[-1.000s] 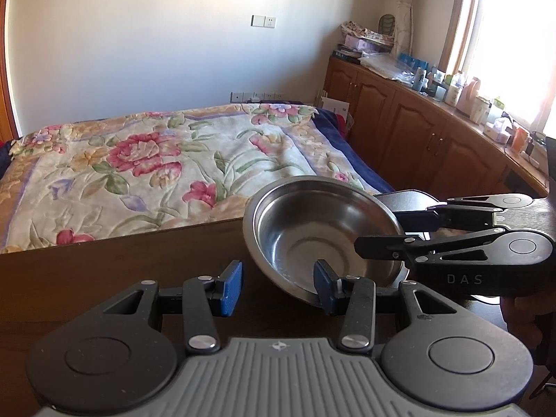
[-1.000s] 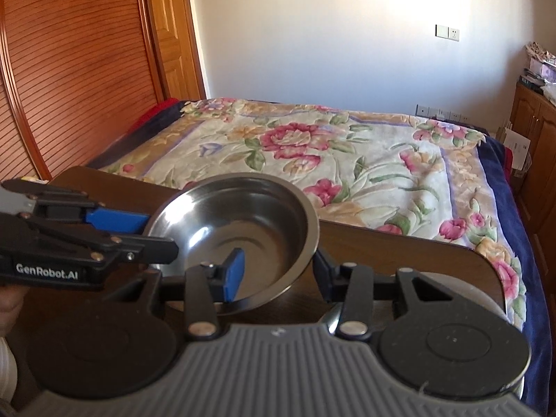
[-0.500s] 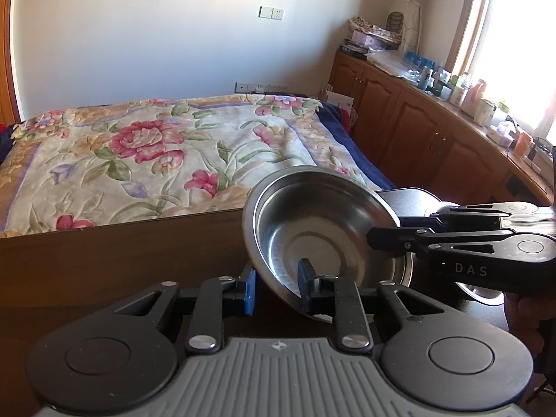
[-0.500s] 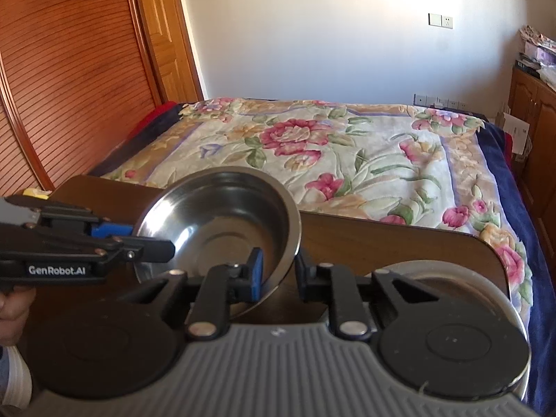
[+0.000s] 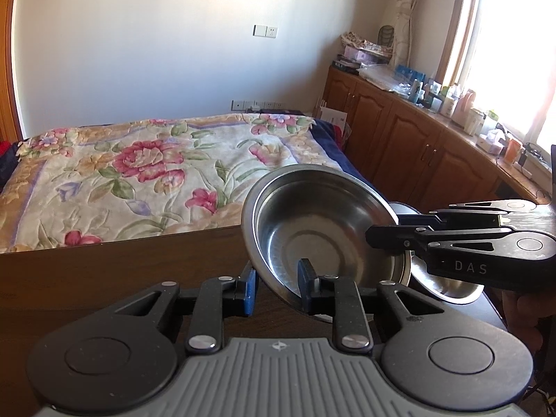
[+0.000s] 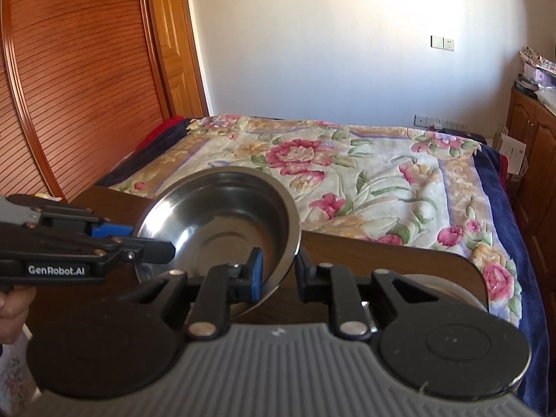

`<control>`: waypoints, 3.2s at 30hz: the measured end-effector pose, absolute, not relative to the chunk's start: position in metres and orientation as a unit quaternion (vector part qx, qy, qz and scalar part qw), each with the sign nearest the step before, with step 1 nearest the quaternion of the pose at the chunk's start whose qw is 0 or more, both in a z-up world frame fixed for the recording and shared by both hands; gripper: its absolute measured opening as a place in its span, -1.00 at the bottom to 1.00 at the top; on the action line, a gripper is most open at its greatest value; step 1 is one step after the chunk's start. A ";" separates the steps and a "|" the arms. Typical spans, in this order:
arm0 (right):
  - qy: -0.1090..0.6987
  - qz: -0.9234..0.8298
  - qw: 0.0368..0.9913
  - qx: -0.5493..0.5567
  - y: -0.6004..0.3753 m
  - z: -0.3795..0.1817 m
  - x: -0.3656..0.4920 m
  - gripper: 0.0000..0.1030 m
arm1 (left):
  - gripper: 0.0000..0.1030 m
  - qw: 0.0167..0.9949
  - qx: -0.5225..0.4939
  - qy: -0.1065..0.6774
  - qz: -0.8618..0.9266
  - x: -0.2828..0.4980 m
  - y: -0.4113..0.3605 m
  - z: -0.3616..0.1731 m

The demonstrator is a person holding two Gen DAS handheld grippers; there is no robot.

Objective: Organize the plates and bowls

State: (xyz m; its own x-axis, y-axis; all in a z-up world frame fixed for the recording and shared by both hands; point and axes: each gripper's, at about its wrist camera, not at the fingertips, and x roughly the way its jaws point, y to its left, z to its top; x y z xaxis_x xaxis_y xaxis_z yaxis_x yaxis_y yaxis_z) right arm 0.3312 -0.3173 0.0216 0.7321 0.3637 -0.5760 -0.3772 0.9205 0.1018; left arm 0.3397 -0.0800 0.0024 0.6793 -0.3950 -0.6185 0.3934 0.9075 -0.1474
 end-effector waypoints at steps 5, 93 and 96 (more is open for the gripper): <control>0.301 0.199 0.933 -0.013 -0.316 0.027 0.321 -0.58 | -0.48 0.919 0.002 0.329 -0.219 0.328 -0.076 0.011; 0.266 0.150 0.952 0.003 -0.317 -0.020 0.139 -0.76 | -0.48 0.911 0.028 0.317 -0.261 0.117 -0.065 -0.033; 0.264 0.148 0.953 -0.023 -0.310 -0.020 0.137 -0.75 | -0.48 0.913 0.022 0.316 -0.257 0.116 -0.060 -0.032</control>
State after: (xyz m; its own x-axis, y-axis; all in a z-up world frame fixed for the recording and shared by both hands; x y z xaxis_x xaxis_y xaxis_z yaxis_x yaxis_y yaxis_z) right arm 0.1374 -0.3100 -0.0197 0.8169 0.2695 -0.5100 -0.2938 0.9553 0.0343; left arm 0.1161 -0.0604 -0.0324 0.6688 -0.4547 -0.5882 0.4830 0.8672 -0.1212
